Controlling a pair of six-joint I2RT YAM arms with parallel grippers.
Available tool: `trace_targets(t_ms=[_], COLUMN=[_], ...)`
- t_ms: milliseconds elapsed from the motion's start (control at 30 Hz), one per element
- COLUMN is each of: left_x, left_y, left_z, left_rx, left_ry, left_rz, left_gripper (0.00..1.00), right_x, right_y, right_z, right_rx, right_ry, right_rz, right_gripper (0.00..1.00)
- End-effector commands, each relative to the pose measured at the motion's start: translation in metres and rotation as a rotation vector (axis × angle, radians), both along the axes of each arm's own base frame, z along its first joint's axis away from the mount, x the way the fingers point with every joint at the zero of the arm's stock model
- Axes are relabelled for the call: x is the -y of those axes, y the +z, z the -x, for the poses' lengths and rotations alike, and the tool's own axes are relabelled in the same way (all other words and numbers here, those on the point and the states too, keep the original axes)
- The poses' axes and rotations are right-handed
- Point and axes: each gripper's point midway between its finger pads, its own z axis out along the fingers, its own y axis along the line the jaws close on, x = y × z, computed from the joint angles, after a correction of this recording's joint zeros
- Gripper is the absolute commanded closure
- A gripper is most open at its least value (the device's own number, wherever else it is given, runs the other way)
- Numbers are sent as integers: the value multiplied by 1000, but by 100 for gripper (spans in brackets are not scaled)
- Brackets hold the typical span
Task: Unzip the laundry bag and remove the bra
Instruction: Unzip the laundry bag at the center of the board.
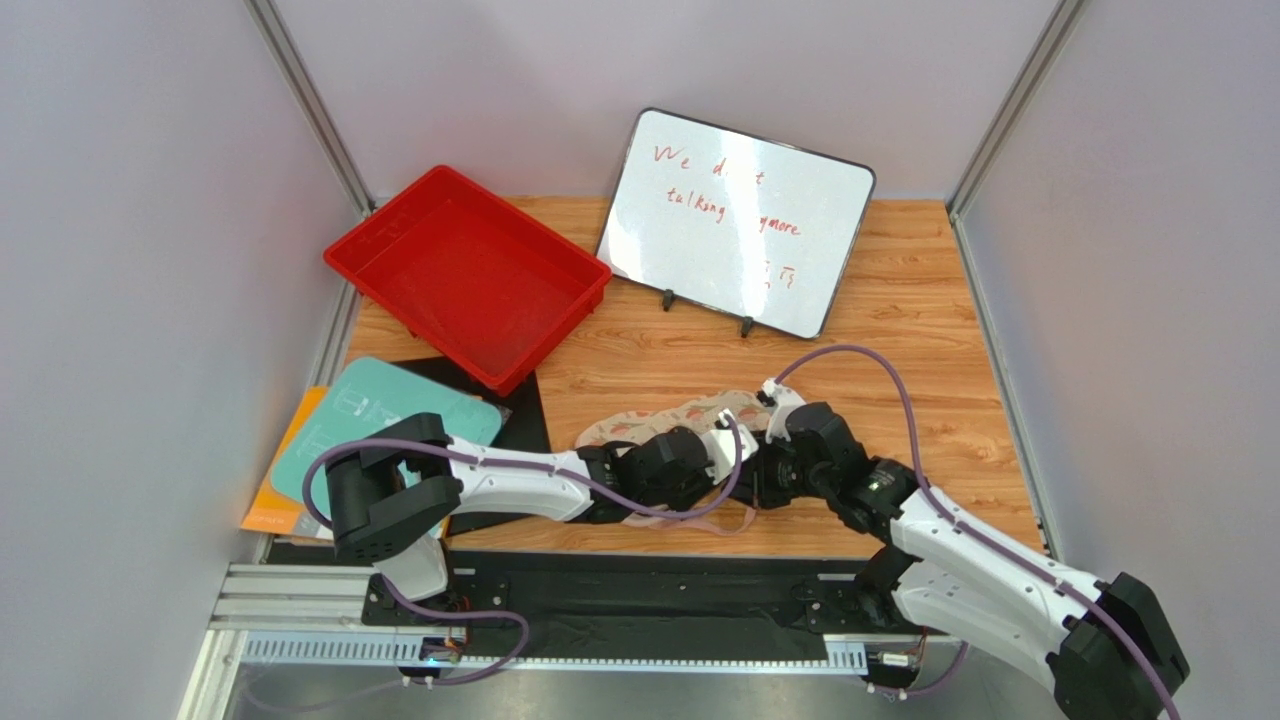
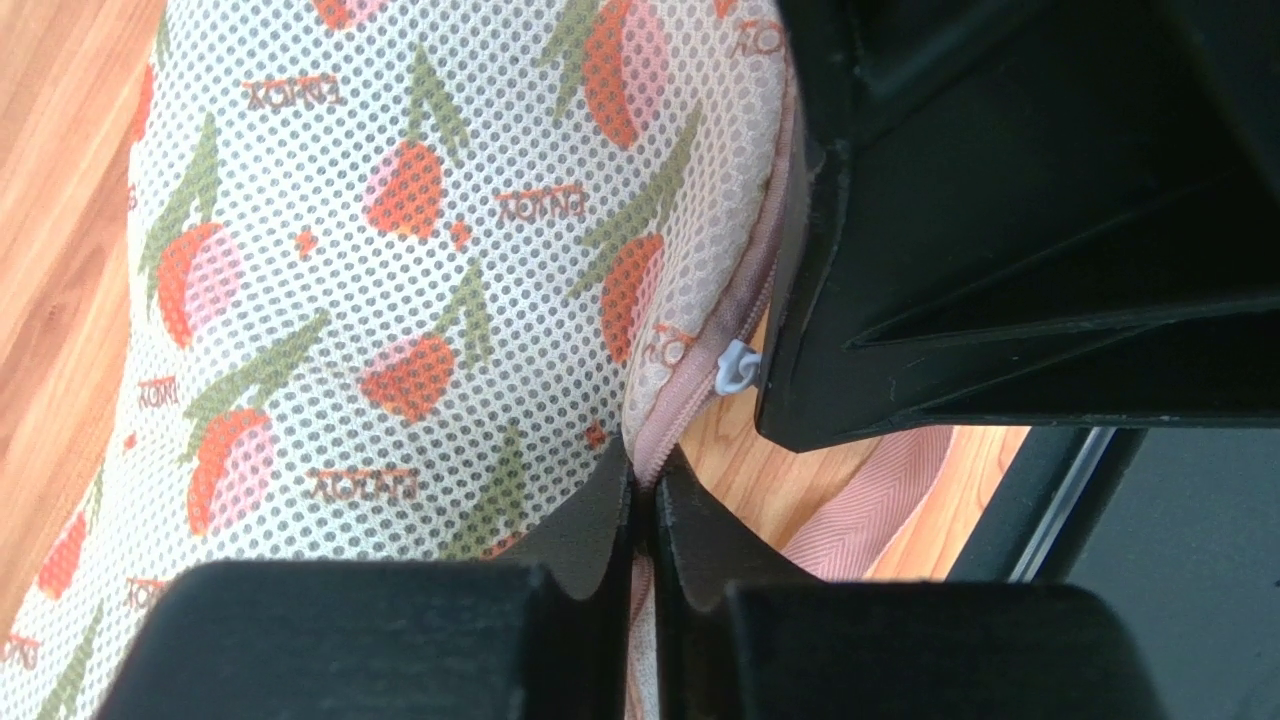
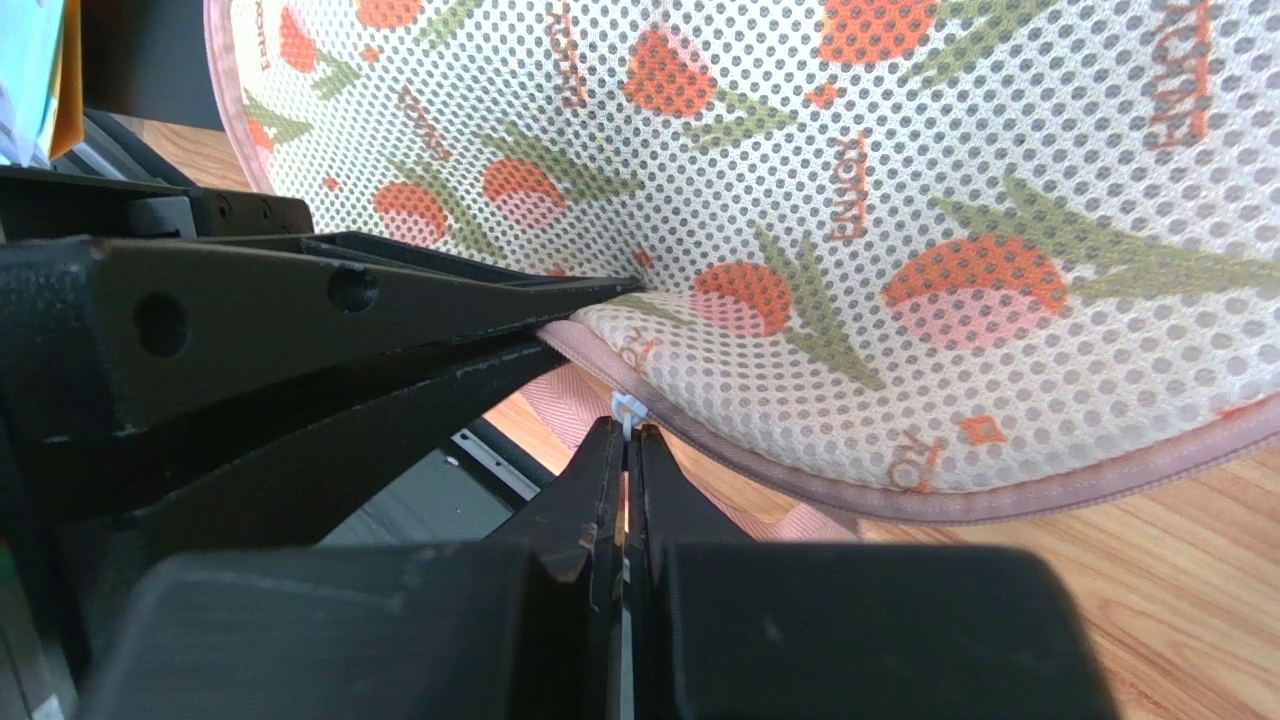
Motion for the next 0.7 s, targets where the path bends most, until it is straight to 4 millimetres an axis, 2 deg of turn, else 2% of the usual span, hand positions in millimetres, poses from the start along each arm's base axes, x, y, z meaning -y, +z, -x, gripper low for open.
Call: trace_targets(t_ms=[0, 300, 533, 667], left_x=[-7, -25, -46, -51], left_y=[-1, 1, -1, 0], left_z=[-7, -2, -2, 2], left_rx=[24, 24, 32, 27], left_ry=[48, 72, 116, 106], left_rz=[-12, -4, -22, -23], left_gripper=[100, 100, 100, 100], right_x=[-4, 7, 6, 5], right_y=[12, -5, -1, -2], right_z=[-4, -14, -20, -21], right_rx=[41, -7, -1, -11], right_ry=[10, -77, -82, -85], right_rz=[-25, 70, 76, 78], right_gripper=[100, 100, 100, 100])
